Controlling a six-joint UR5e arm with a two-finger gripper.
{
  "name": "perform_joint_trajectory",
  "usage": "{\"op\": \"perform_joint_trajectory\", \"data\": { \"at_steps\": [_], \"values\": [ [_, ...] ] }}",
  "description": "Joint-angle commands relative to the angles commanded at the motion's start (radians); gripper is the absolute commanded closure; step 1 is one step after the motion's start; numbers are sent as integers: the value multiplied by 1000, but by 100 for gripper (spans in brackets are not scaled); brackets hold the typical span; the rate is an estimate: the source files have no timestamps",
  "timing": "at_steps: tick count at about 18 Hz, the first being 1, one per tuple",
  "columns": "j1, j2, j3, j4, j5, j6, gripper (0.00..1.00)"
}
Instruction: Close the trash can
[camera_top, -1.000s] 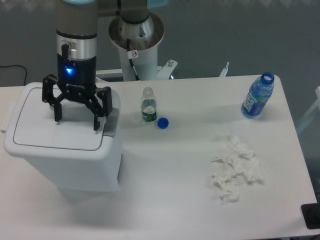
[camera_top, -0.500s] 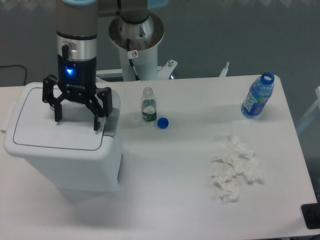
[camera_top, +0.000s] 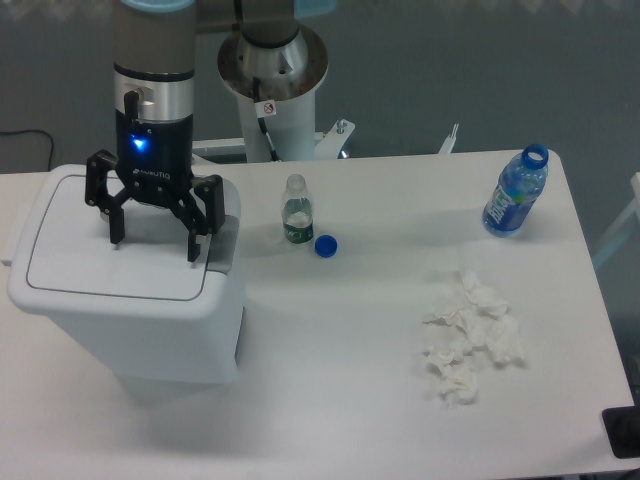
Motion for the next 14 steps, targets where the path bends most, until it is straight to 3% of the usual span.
{"op": "perform_joint_trajectory", "data": {
  "at_steps": [9,14],
  "values": [
    [3,5,8,2,-6,0,0],
    [52,64,21,-2,-24,2,0]
  ]
}}
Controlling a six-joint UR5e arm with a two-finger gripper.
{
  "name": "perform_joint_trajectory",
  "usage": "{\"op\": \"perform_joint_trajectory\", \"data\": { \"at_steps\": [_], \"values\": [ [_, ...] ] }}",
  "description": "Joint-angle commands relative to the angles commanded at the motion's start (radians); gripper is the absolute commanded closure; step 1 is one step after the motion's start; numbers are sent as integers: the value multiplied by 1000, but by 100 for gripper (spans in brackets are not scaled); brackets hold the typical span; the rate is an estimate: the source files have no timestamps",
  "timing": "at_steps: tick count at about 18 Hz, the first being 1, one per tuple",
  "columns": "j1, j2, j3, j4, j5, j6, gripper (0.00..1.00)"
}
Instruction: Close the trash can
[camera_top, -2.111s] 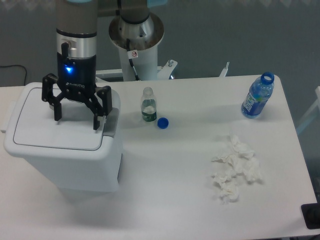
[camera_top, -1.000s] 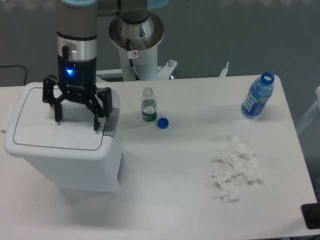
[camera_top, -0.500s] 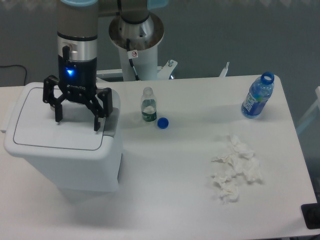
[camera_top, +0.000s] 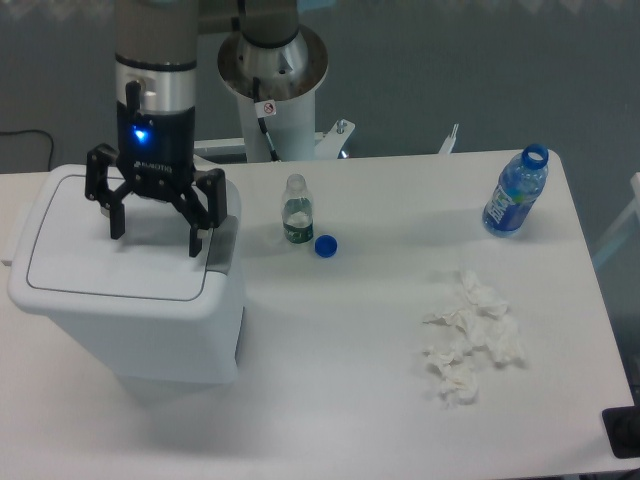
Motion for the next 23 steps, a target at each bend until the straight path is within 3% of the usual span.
{"op": "perform_joint_trajectory", "data": {
  "at_steps": [6,13,23],
  "values": [
    [129,2,0,3,-11,5,0],
    [273,-11,-3,-3,-11,236,0],
    [494,-75,0,-139,-5,889,0]
  ]
}}
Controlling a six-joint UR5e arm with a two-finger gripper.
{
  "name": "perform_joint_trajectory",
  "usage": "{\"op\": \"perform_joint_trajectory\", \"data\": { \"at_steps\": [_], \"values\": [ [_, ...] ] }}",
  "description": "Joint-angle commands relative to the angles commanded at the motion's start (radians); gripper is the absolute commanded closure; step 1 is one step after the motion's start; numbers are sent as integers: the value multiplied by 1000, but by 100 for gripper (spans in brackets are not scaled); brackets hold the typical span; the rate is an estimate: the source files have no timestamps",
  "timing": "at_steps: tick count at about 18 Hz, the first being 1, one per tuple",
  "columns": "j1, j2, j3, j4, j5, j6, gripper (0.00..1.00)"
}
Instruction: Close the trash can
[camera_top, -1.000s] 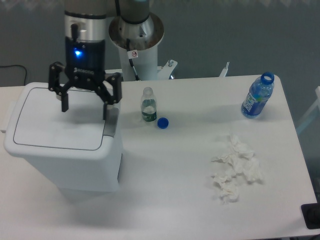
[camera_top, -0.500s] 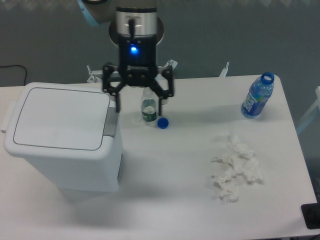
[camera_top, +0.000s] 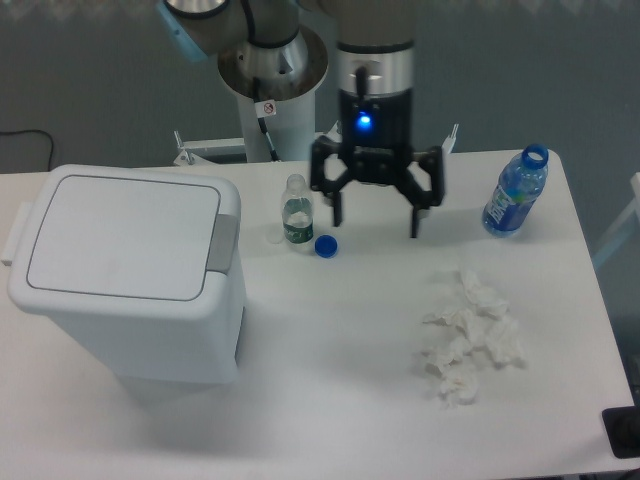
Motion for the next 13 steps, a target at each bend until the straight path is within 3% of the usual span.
{"op": "perform_joint_trajectory", "data": {
  "at_steps": [3,7,13],
  "values": [
    [64,-3,23,-46,2,167,0],
    [106,-41,46,-46,34,318,0],
    [161,-46,72,-98,58,355,0]
  ]
}}
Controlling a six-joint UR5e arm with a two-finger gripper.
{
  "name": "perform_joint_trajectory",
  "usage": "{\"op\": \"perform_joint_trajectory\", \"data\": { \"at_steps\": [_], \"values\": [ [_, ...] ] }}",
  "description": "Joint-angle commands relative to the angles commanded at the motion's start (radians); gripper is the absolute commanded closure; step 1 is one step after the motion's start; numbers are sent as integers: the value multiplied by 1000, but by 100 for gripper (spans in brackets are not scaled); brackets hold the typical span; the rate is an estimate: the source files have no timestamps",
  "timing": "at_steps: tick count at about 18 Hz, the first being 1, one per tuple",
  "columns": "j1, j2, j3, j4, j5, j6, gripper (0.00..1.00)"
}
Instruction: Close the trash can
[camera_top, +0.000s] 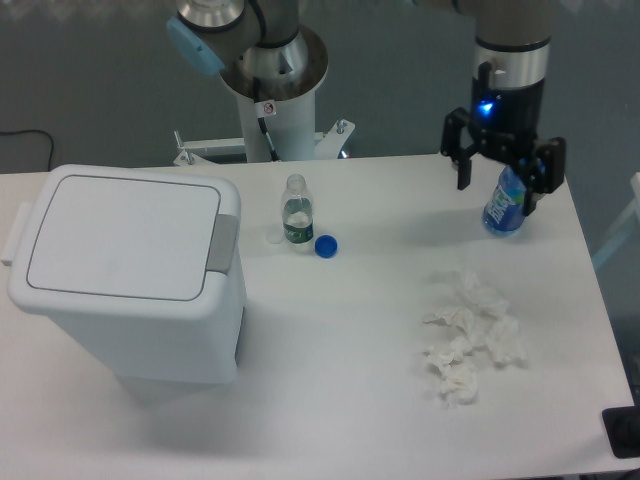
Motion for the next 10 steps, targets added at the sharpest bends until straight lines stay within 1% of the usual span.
{"op": "perform_joint_trajectory", "data": {
  "at_steps": [3,7,10],
  "values": [
    [8,0,-3,1,22,3,0],
    [18,14,-40,8,57,0,0],
    [34,15,-40,6,52,0,0]
  ]
}}
